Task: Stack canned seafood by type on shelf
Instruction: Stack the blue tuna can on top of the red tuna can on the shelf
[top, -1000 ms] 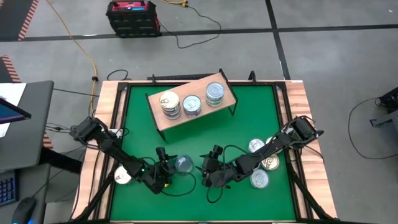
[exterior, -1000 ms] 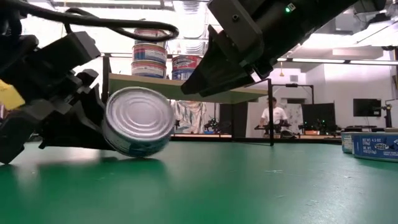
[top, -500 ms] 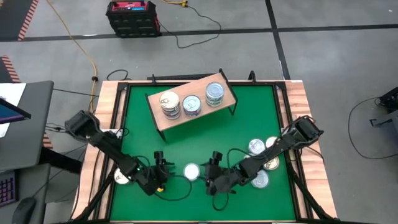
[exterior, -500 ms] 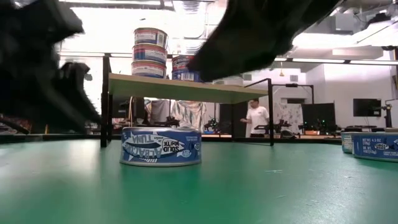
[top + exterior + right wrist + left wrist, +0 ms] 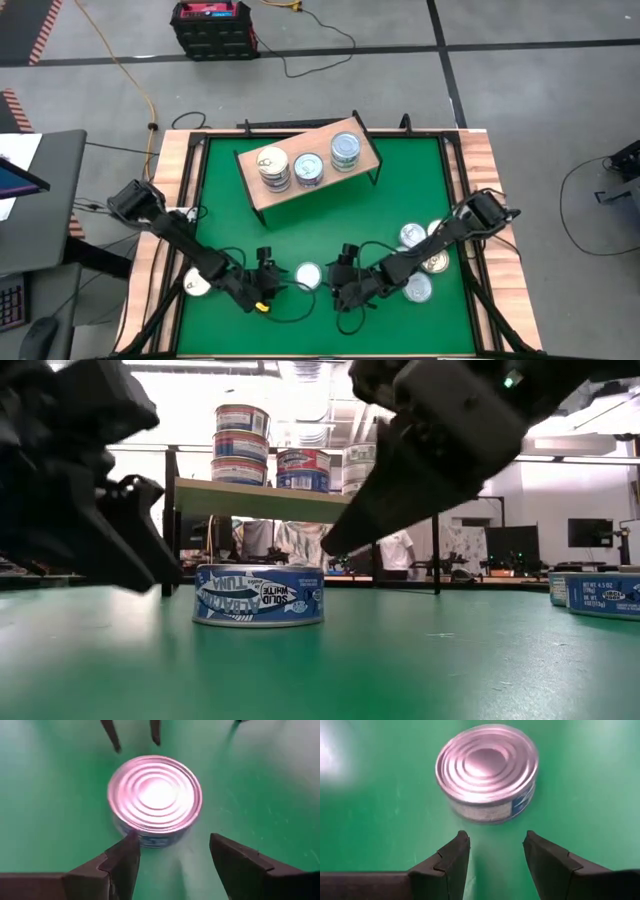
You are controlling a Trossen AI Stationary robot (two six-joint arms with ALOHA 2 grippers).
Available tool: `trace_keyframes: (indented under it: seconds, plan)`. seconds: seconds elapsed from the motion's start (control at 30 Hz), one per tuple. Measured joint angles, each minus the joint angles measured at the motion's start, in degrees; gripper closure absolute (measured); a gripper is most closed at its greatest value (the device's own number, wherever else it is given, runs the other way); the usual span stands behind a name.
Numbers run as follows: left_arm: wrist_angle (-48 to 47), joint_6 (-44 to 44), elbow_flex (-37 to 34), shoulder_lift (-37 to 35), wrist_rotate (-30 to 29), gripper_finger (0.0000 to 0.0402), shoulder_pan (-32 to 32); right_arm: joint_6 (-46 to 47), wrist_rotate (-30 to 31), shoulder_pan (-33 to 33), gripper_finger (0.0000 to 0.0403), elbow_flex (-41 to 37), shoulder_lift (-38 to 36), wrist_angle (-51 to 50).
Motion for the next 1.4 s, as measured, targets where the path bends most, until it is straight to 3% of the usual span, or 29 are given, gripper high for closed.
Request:
trace_keyframes:
  seconds: [0.17,0.43,0.67,1.0,1.4]
  plan:
    - [3.6,0.9,0.0,3.1,4.0,0.0221,2.6,2.2,-7.0,-1.1,0.0133,0.0,1.1,-0.2]
    - [3.2,2.8,2.6,4.5,7.3,0.0221,4.6,1.4,-7.2,-3.7,0.0133,0.0,1.6,0.2]
    - [1.0,4.0,4.4,4.5,11.2,0.0221,6.7,-1.7,-16.2,-6.1,0.0133,0.0,5.0,8.1]
    - [-0.8,2.6,4.8,4.4,11.4,0.0221,6.6,-3.6,-12.1,-6.3,0.0133,1.4,1.9,10.4]
    - [-0.7,1.0,4.9,4.5,12.5,0.0221,6.8,-7.7,-12.3,-7.9,0.0133,1.5,1.3,17.9]
